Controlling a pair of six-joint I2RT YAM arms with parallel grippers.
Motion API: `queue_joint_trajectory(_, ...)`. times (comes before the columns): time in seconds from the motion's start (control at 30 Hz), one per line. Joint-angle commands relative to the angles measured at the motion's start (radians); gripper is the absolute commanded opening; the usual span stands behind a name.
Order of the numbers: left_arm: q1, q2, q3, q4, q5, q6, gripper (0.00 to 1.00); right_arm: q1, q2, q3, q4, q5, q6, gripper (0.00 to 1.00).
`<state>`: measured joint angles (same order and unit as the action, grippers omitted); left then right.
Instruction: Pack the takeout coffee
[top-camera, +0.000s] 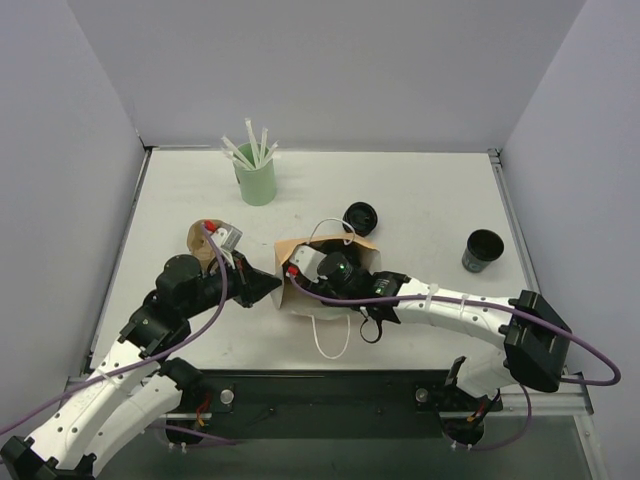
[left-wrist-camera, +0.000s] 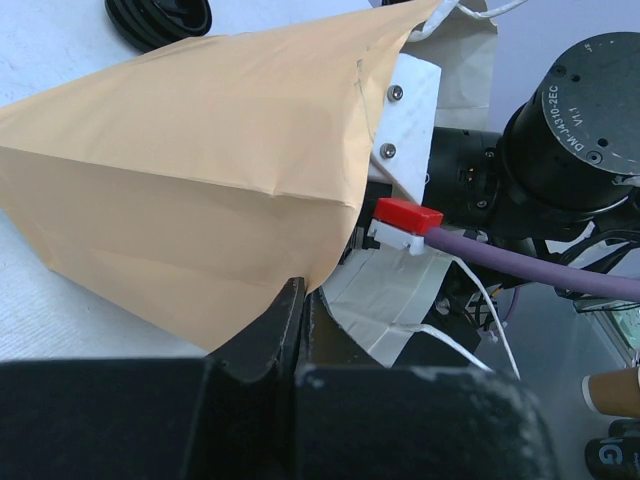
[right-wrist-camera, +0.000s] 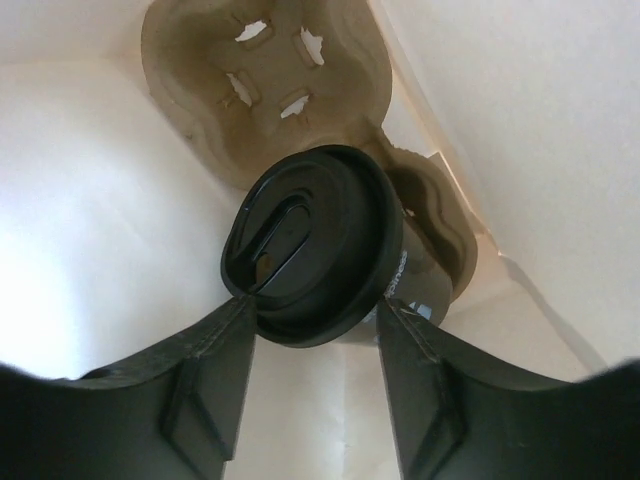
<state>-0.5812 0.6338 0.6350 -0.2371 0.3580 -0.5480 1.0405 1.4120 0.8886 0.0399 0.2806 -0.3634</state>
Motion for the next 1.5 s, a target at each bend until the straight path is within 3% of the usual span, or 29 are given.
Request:
queue_joint_trajectory(0.0,-0.003,-0.02,-0.001,0.032,0.033,-0.021,0.0,-0.002,0.01,0.042,0.0,0.066,0.058,0.47)
queue_joint_trajectory(0.17,-0.003,-0.034,0.0,0.018,0.032,-0.021,0.0,0.006,0.024,0.053,-0.005,0.075,0.073,0.26)
queue_joint_trajectory(0.47,-0.003,-0.051,-0.008,-0.007,0.027,-0.013,0.0,0.026,-0.025,0.047,-0.028,0.106,0.096,0.03)
queue_joint_trajectory(0.97,-0.003,-0.017,0.025,-0.041,-0.017,0.026,0.0,0.065,-0.153,0.128,-0.175,0.028,0.184,0.0)
queue_joint_trajectory(1.37,-0.003,0.104,0.237,-0.205,-0.12,0.08,0.0,0.154,-0.154,0.482,-0.581,-0.024,0.454,0.0)
queue_joint_trajectory(1.47,-0.003,0.145,0.272,-0.218,-0.117,0.091,0.0,0.164,-0.139,0.507,-0.658,-0.027,0.495,0.0)
